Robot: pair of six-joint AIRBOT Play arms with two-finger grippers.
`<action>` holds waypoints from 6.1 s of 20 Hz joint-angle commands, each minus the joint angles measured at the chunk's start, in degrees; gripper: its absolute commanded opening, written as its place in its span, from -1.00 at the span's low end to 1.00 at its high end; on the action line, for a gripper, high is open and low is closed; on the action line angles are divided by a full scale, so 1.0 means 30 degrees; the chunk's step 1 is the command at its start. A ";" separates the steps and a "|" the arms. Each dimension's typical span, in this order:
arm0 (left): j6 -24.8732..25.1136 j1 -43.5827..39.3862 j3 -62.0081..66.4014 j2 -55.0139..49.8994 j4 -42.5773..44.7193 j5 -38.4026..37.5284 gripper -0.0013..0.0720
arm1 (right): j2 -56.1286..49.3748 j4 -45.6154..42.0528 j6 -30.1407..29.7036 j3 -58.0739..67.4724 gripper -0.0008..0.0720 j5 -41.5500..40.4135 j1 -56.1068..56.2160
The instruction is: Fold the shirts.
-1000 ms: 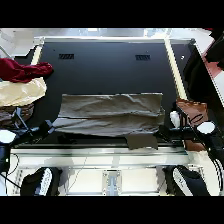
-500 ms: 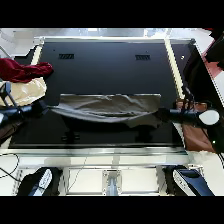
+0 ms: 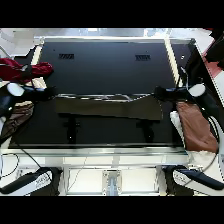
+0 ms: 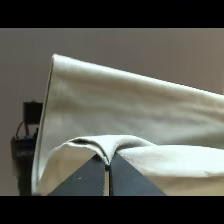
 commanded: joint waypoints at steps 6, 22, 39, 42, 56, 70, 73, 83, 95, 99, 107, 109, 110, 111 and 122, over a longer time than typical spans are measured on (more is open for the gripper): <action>-0.3024 -0.1173 0.1486 -0.5042 0.4889 0.3279 -0.95 | -0.5829 -0.0321 -0.0561 0.2055 -0.95 -0.2193 0.0801; -0.0831 -0.4248 0.6135 -0.0765 0.4779 -0.1894 0.75 | 0.0095 -0.5202 0.1654 0.5370 0.16 0.3657 -0.3781; -0.0648 -1.0520 1.1438 -0.9122 0.4787 -0.4925 0.52 | -0.8648 0.4218 -0.5442 0.2565 0.72 0.5129 -0.5654; -0.0641 -1.0520 1.1438 -0.9129 0.4787 -0.4889 0.52 | -0.8954 0.4095 -0.5501 0.3002 0.72 0.5173 -0.4233; -0.0619 -1.0542 1.1409 -1.1642 0.3599 -0.4248 -0.94 | -0.5552 0.5370 -0.3832 0.6492 -0.95 0.9821 -0.2076; 0.1173 -1.0506 1.1409 -1.2655 -0.0226 -0.3490 -0.94 | -0.5384 0.4728 0.0240 1.1781 -0.96 0.3818 0.6892; 0.1086 -0.9785 1.1409 -1.1278 0.1770 -0.3832 -0.94 | -0.5391 0.4721 0.0262 1.1781 -0.96 0.2047 0.8364; 0.1078 -0.1239 1.1409 -0.3978 0.4998 -0.8131 -0.94 | -0.9398 0.7934 0.0590 1.1883 -0.96 -0.6164 1.3930; 0.0947 0.0954 1.1402 -0.3060 0.4925 -0.8765 -0.94 | -0.7759 0.4371 0.0670 1.1876 0.69 -0.2477 1.1519; 0.0940 0.0933 1.1395 -0.3228 0.4619 -0.8743 -0.94 | -0.7045 0.1115 0.2834 1.1876 0.69 -0.0255 0.8517; 0.1188 0.0925 1.1322 -0.4954 -0.0459 -0.8014 -0.94 | -1.0914 -0.0459 0.5049 1.1635 0.69 0.0831 0.8029; 0.1668 0.0925 1.1307 -0.5370 -0.1406 -0.7949 -0.94 | -1.2065 0.0590 0.4983 1.1642 0.69 0.1770 0.8029; 0.1676 0.0925 1.1300 -0.5479 -0.1545 -0.7941 -0.94 | -1.2466 0.1107 0.4830 1.1635 0.69 0.2011 0.8043; 0.1676 0.0911 1.1300 -0.5552 -0.1537 -0.7941 -0.94 | -1.2764 0.1610 0.4379 1.1642 0.69 0.2120 0.8043; 0.2382 0.0809 1.1293 -0.5581 -0.1530 -0.7949 -0.94 | -1.4819 0.6856 0.2025 1.1737 0.49 0.2149 0.8473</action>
